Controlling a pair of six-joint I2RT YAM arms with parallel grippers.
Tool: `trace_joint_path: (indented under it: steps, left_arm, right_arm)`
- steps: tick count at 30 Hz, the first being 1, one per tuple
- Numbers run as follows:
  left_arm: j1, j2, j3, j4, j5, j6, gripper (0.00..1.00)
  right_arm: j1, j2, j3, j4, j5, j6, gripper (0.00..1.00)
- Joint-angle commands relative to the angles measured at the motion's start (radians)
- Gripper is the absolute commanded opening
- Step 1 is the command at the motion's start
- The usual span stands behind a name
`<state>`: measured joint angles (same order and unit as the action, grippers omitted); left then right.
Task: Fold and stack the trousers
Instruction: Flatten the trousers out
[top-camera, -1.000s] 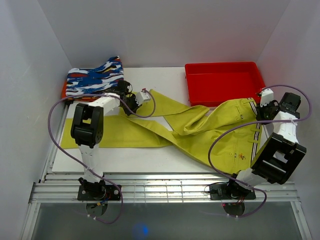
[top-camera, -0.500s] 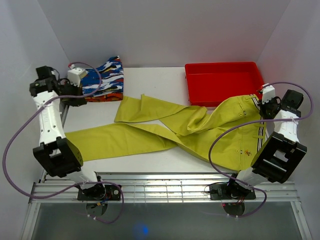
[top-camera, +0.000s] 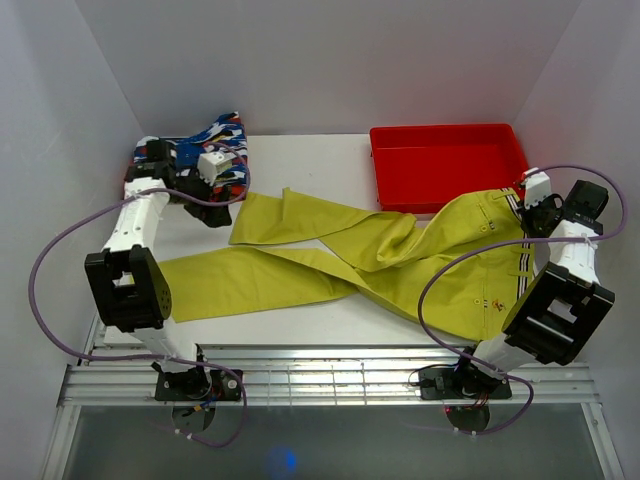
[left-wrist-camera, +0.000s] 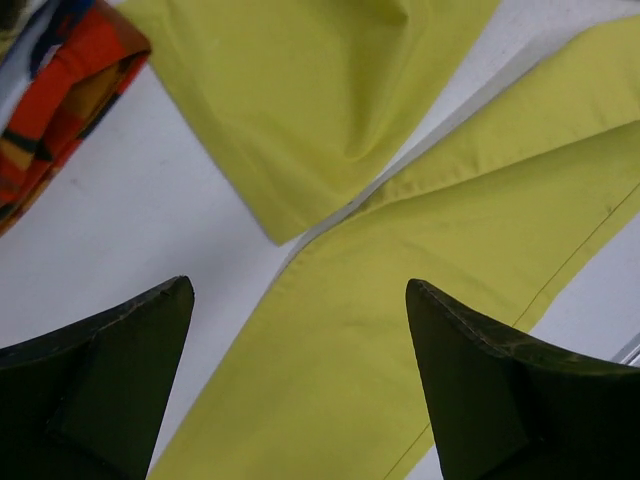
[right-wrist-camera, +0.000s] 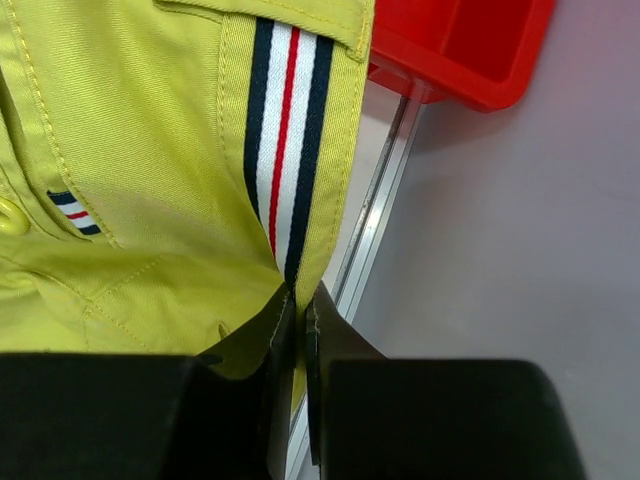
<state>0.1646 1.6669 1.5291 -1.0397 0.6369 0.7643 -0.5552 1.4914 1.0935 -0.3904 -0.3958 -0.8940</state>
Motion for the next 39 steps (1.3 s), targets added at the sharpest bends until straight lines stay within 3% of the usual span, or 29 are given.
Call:
trace_joint_path:
  steps: [1, 2, 5, 10, 13, 19, 22, 23, 26, 29, 32, 39]
  left_arm:
    - [-0.111, -0.016, -0.120, 0.219, -0.089, -0.153, 0.98]
    - [-0.169, -0.019, -0.163, 0.316, -0.126, -0.172, 0.98]
    - [-0.244, 0.026, -0.257, 0.408, -0.218, -0.145, 0.98]
    - [-0.251, 0.178, -0.236, 0.444, -0.258, 0.053, 0.96]
    - [-0.251, 0.209, -0.239, 0.552, -0.285, 0.136, 0.96]
    - [-0.246, 0.292, -0.241, 0.578, -0.319, 0.268, 0.93]
    - [-0.244, 0.291, -0.273, 0.543, -0.292, 0.314, 0.71]
    - [-0.244, 0.287, -0.279, 0.534, -0.286, 0.319, 0.58]
    - [-0.243, 0.249, -0.287, 0.462, -0.243, 0.303, 0.45]
    - [-0.232, 0.179, -0.302, 0.379, -0.212, 0.290, 0.27]
    - [-0.209, 0.079, -0.346, 0.313, -0.186, 0.274, 0.00]
    - [-0.166, -0.180, -0.474, 0.213, -0.189, 0.234, 0.00]
  right_arm:
    - [-0.006, -0.020, 0.008, 0.027, -0.017, -0.002, 0.08]
    - [-0.006, -0.022, 0.006, 0.025, -0.020, 0.000, 0.08]
    - [-0.006, -0.011, 0.009, 0.019, -0.021, 0.013, 0.08]
    - [-0.006, 0.009, 0.040, -0.007, -0.026, 0.029, 0.08]
    - [-0.006, 0.006, 0.036, -0.004, -0.025, 0.027, 0.08]
    - [-0.005, 0.006, 0.029, -0.002, -0.017, 0.027, 0.08]
    - [-0.006, -0.002, 0.025, -0.002, -0.018, 0.015, 0.08]
    - [-0.006, 0.000, 0.025, -0.002, -0.017, 0.013, 0.08]
    - [-0.006, -0.005, 0.025, -0.001, -0.006, -0.002, 0.08]
    - [-0.006, -0.006, 0.022, -0.001, 0.000, -0.013, 0.08]
    - [-0.006, -0.002, 0.025, 0.002, 0.000, -0.016, 0.08]
    - [-0.006, 0.012, 0.011, 0.041, 0.018, -0.013, 0.08]
